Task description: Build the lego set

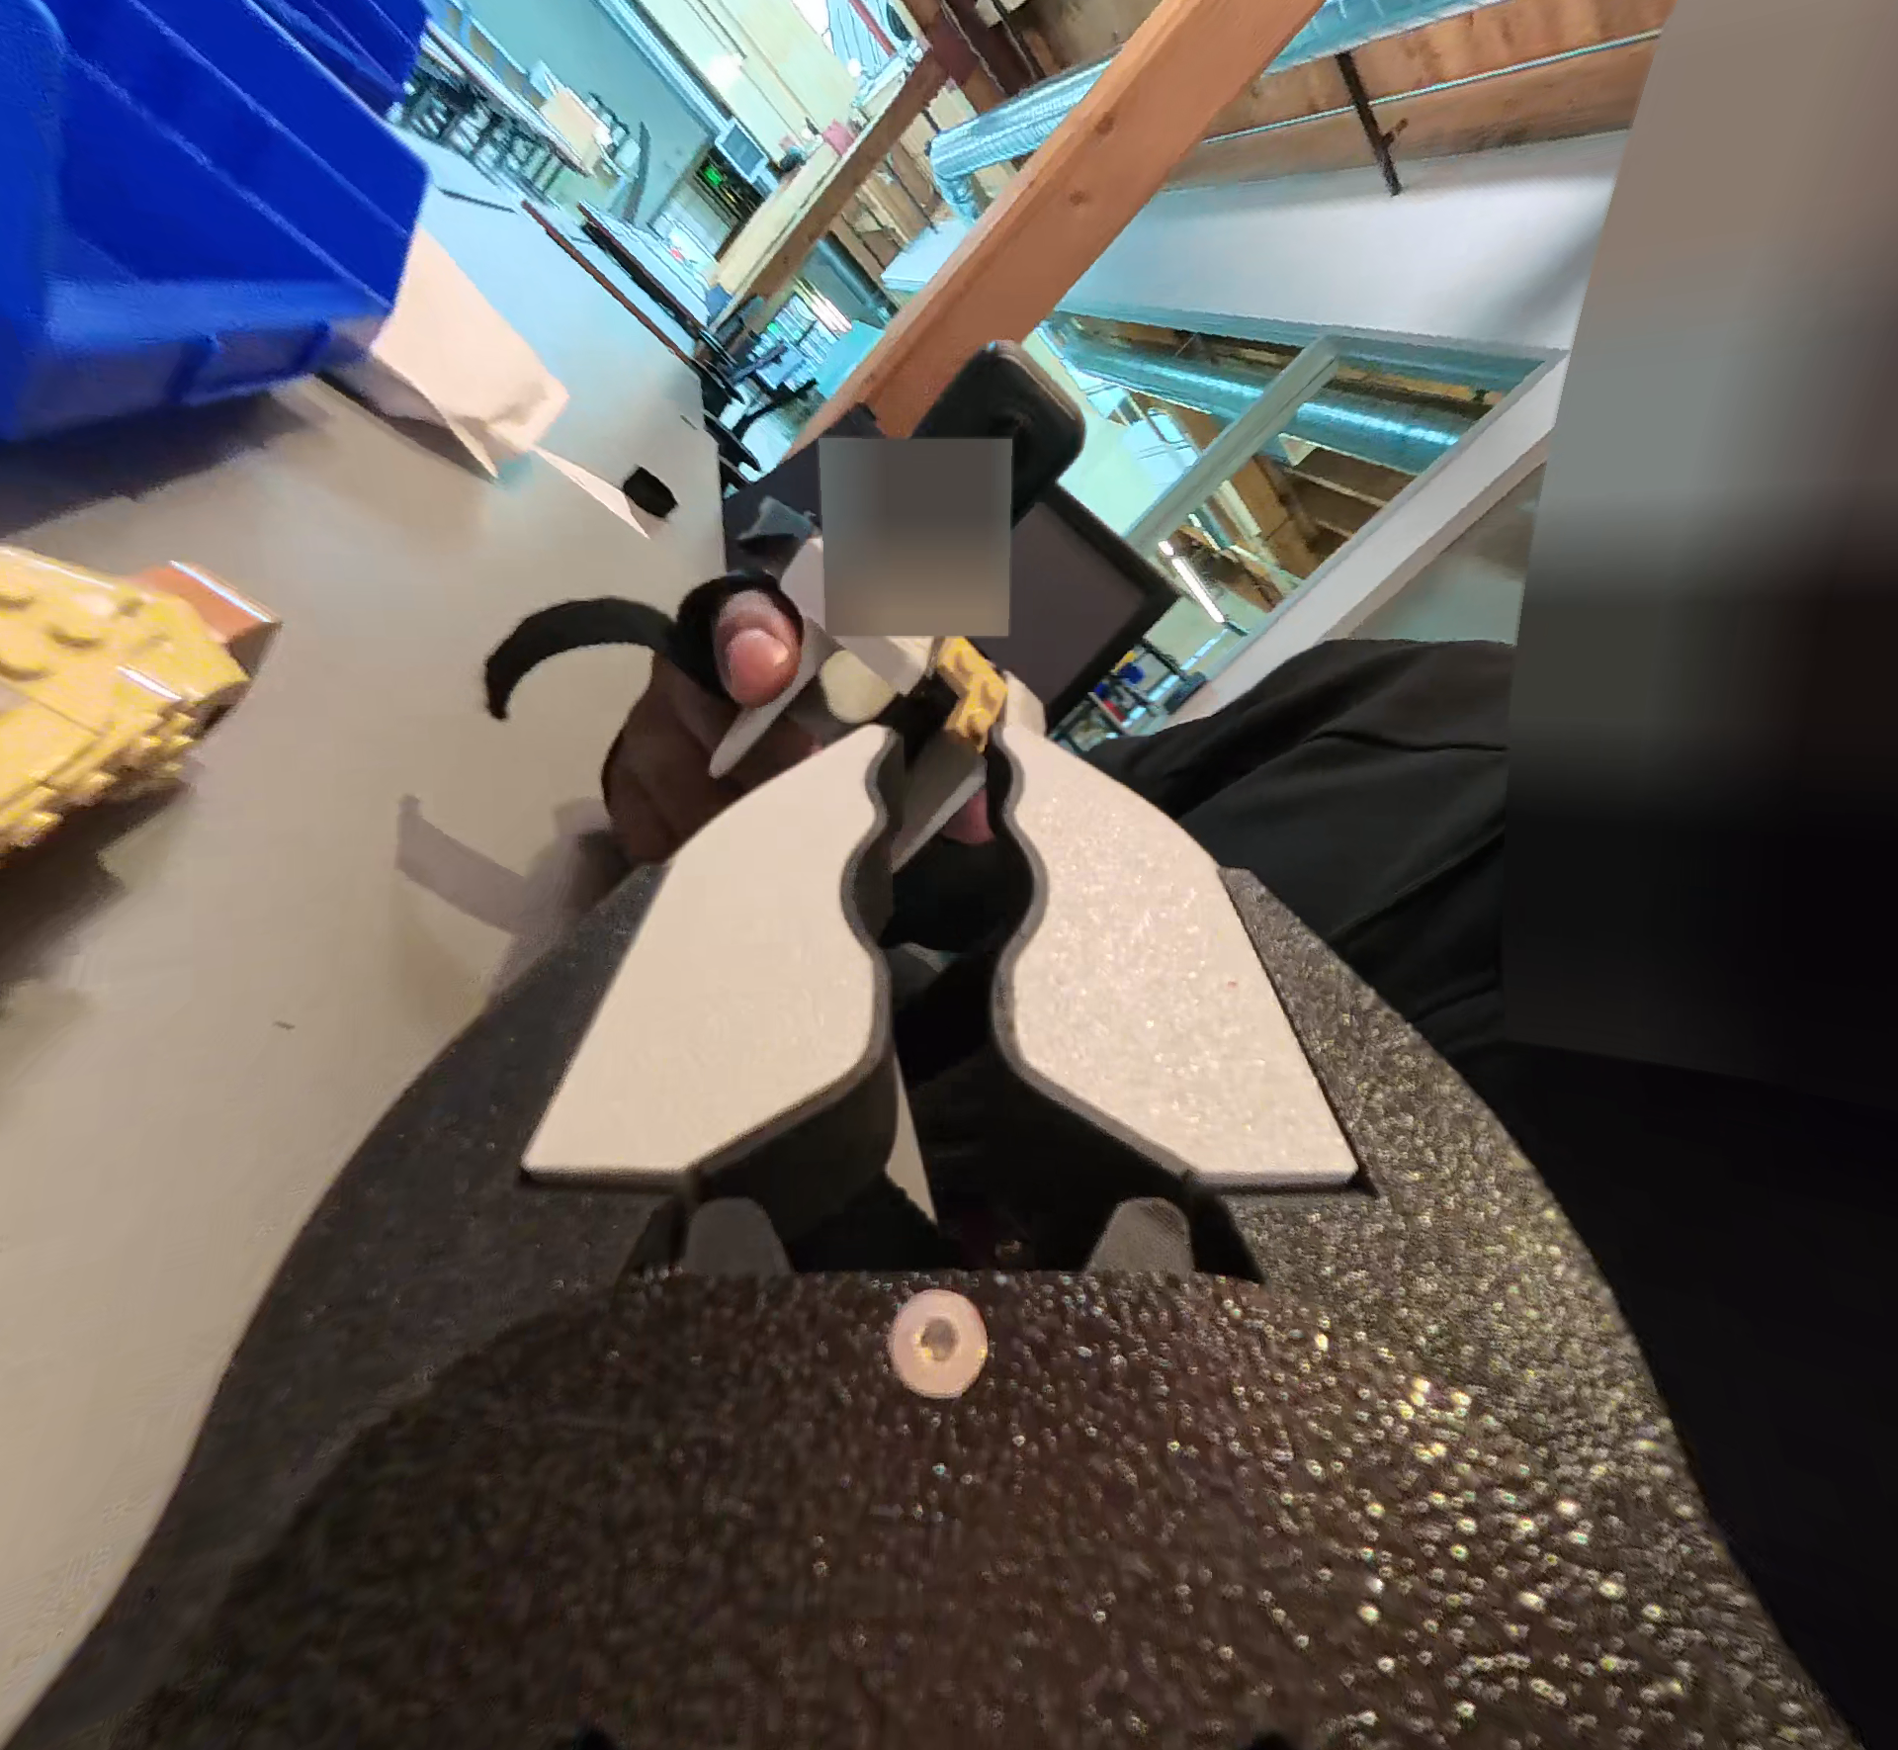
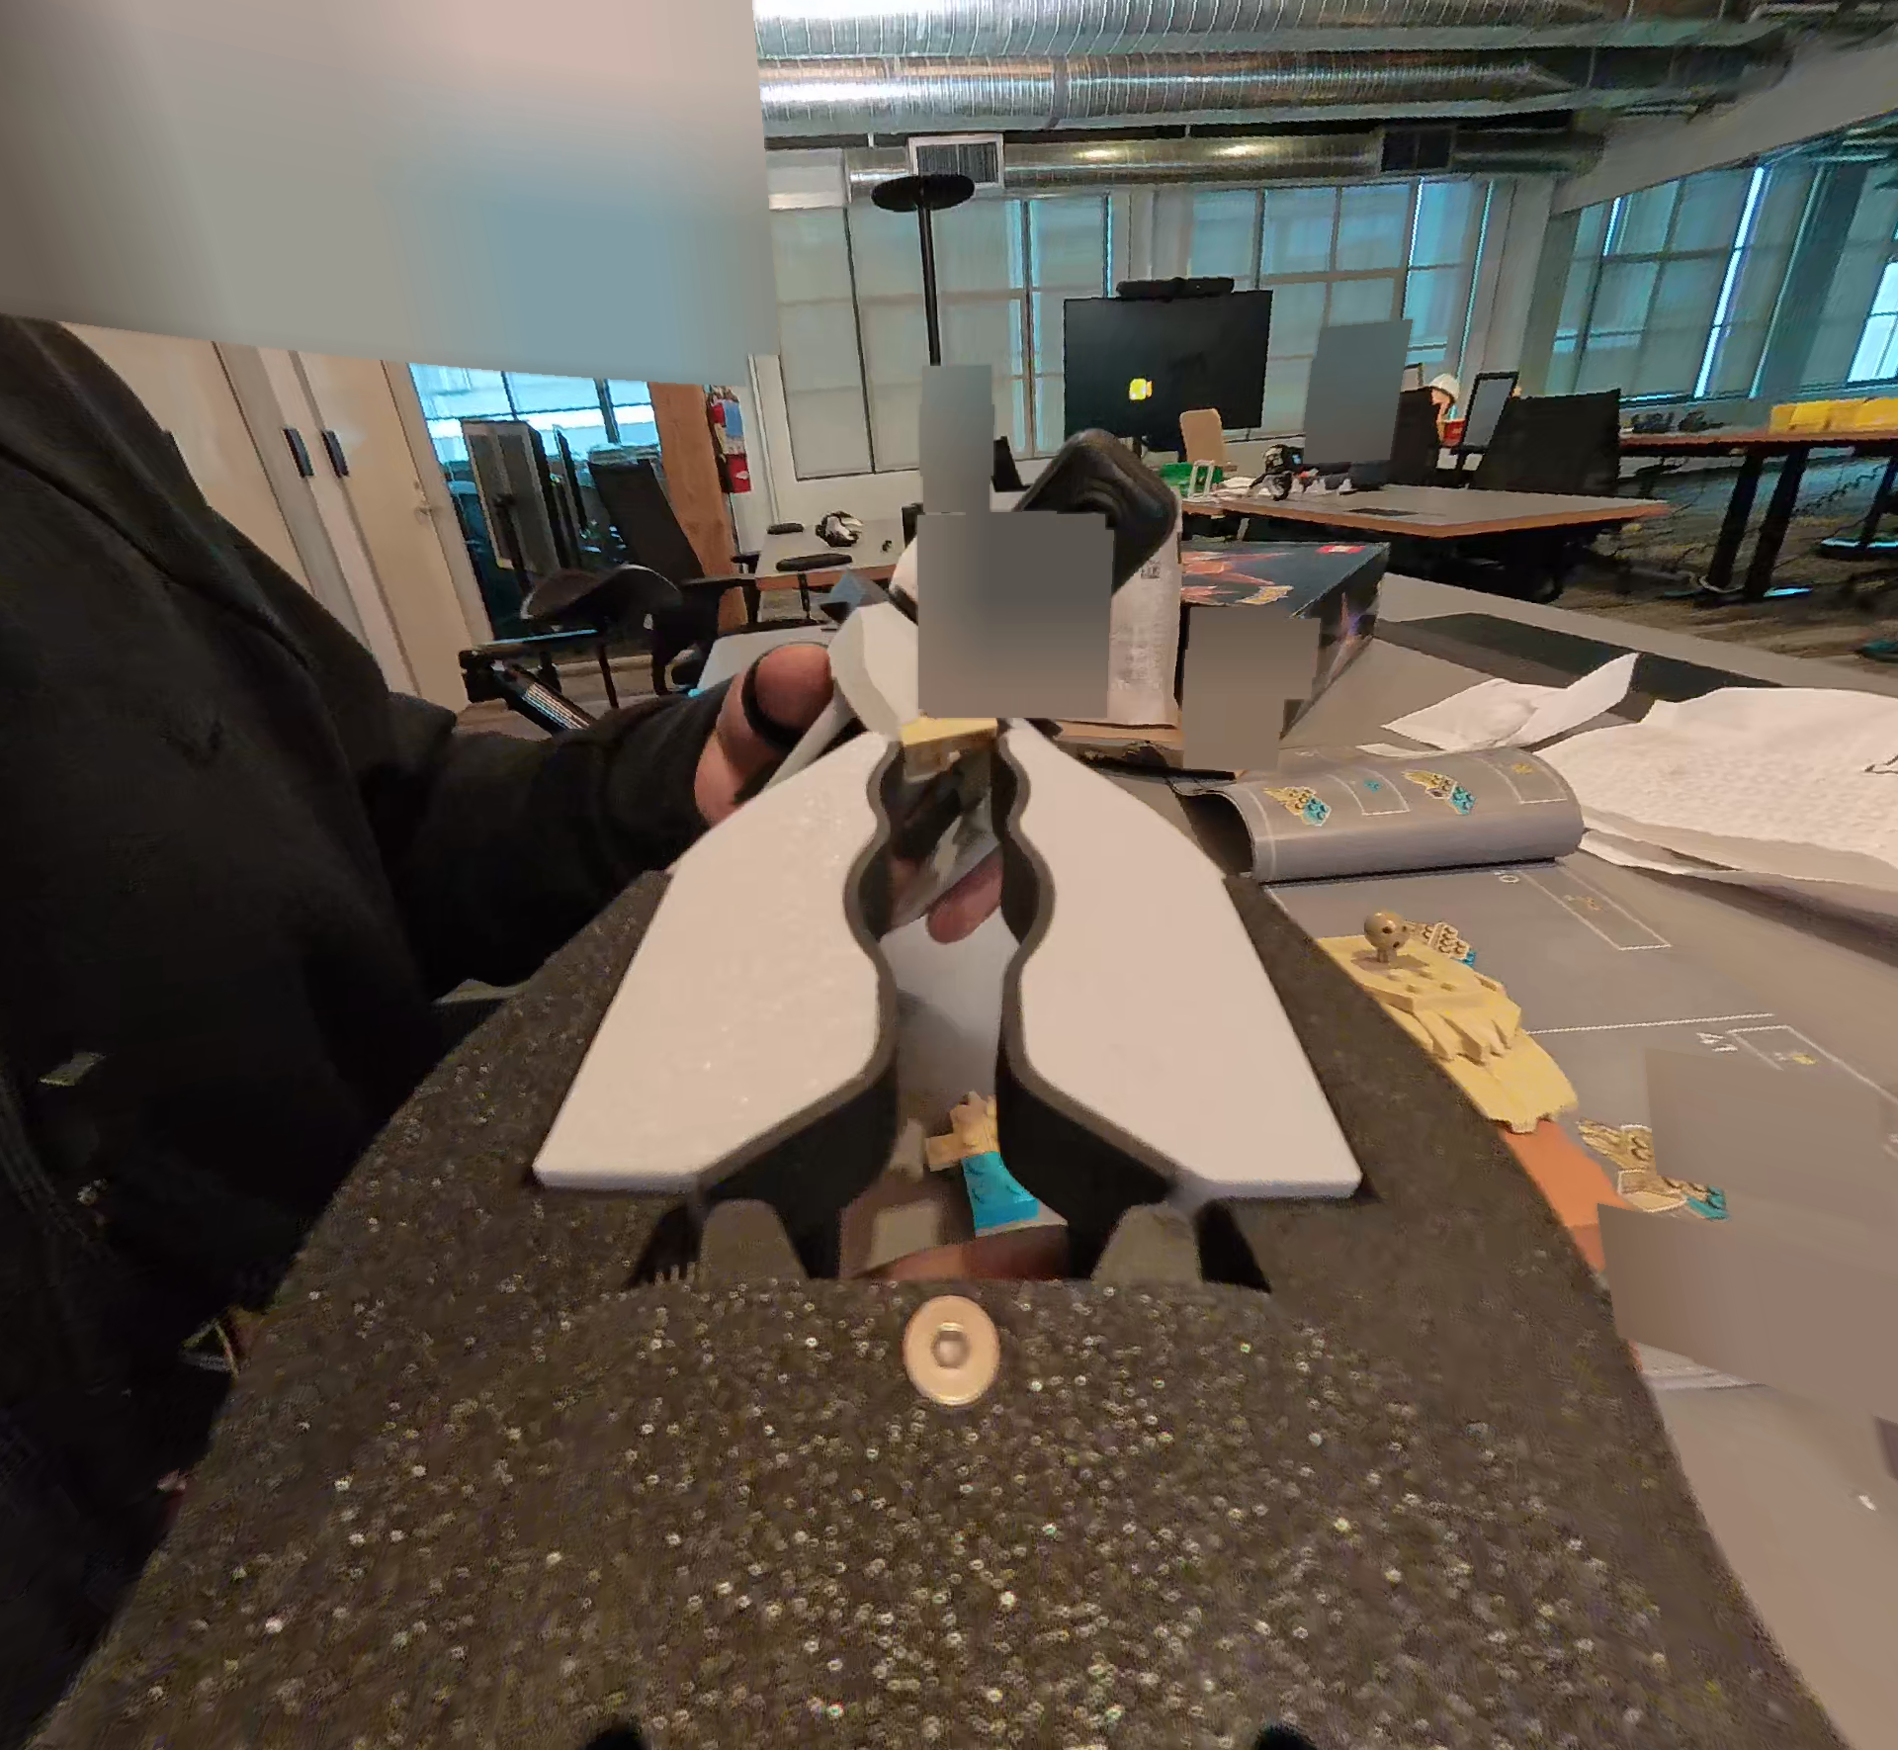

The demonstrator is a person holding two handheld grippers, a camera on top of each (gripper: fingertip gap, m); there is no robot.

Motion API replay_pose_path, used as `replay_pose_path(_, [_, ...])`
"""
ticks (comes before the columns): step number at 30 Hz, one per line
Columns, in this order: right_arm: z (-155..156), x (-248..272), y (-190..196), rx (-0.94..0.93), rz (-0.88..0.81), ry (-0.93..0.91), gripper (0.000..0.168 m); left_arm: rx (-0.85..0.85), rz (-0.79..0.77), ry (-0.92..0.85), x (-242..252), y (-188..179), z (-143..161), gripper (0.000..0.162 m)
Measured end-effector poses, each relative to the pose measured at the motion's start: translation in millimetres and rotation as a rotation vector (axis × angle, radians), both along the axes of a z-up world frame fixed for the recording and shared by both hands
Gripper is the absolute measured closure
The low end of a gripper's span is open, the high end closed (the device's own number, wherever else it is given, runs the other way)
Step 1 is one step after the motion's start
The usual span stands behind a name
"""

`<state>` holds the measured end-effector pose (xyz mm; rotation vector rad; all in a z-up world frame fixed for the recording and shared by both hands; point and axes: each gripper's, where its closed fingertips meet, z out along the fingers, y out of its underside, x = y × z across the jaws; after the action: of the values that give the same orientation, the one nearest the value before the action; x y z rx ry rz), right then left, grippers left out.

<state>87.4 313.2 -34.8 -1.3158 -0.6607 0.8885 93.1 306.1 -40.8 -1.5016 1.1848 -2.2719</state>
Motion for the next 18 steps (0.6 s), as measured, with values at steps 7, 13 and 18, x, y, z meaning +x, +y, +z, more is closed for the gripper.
replay_pose_path(7, [-0.3, -0.6, -0.6, 0.060, -0.035, -0.047, 0.153, -0.117, -0.054, 0.001, -0.6, -1.4, 2.8, 0.150])
replay_pose_path(13, [-4.6, -4.3, -2.8, 0.098, -0.049, -0.108, 0.152, -0.170, -0.087, -0.002, -0.8, -3.3, 2.9, 0.155])
replay_pose_path(18, [-5.5, -6.3, -5.4, 0.118, -0.053, -0.132, 0.152, -0.148, -0.100, -0.001, -2.8, -5.3, 2.3, 0.157])
